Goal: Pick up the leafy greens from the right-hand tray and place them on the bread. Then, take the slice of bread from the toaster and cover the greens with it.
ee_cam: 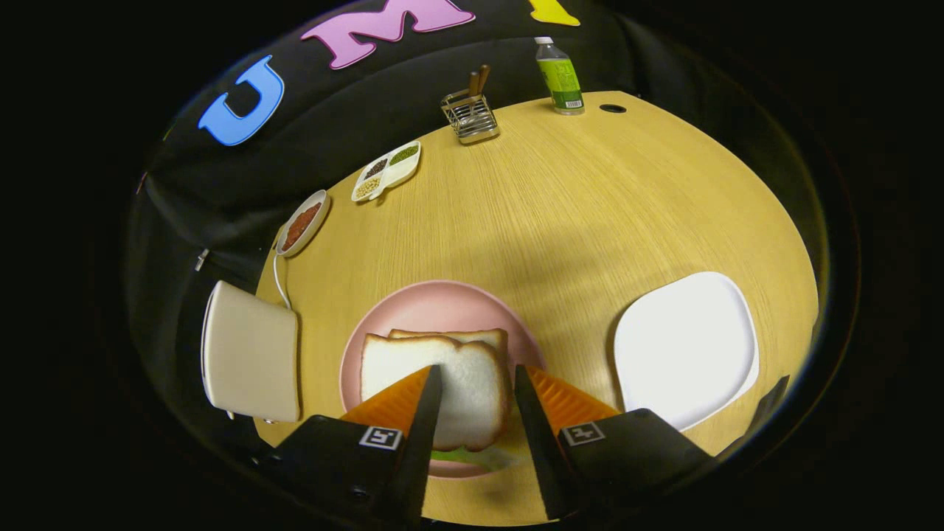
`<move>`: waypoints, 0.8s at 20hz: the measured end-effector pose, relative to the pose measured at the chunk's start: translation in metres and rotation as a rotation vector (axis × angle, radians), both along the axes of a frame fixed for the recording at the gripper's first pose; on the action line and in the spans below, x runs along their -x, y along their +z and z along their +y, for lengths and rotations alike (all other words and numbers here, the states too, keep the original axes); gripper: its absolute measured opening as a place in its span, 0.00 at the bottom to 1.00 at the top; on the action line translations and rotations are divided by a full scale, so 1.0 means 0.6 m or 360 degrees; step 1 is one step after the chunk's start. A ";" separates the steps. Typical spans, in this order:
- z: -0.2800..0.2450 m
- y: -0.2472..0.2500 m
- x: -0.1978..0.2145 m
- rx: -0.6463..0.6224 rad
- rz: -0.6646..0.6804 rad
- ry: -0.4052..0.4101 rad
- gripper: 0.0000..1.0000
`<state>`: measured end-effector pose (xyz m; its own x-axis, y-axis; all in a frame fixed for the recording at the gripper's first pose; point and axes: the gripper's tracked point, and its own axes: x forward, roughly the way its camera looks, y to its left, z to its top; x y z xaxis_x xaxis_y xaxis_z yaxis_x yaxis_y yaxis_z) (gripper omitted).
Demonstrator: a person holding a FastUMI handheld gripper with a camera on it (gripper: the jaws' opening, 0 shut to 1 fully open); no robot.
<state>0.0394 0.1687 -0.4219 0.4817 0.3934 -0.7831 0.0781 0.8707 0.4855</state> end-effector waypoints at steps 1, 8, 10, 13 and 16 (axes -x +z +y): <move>-0.002 0.006 -0.001 0.0009 -0.0036 0.0013 0.69; -0.073 0.104 -0.027 0.0172 -0.0514 0.0058 0.98; -0.117 0.144 -0.037 0.0276 -0.0682 0.0059 0.99; -0.194 0.207 -0.038 0.0444 -0.0888 -0.0001 0.99; -0.263 0.273 -0.023 0.0590 -0.1056 -0.0081 0.99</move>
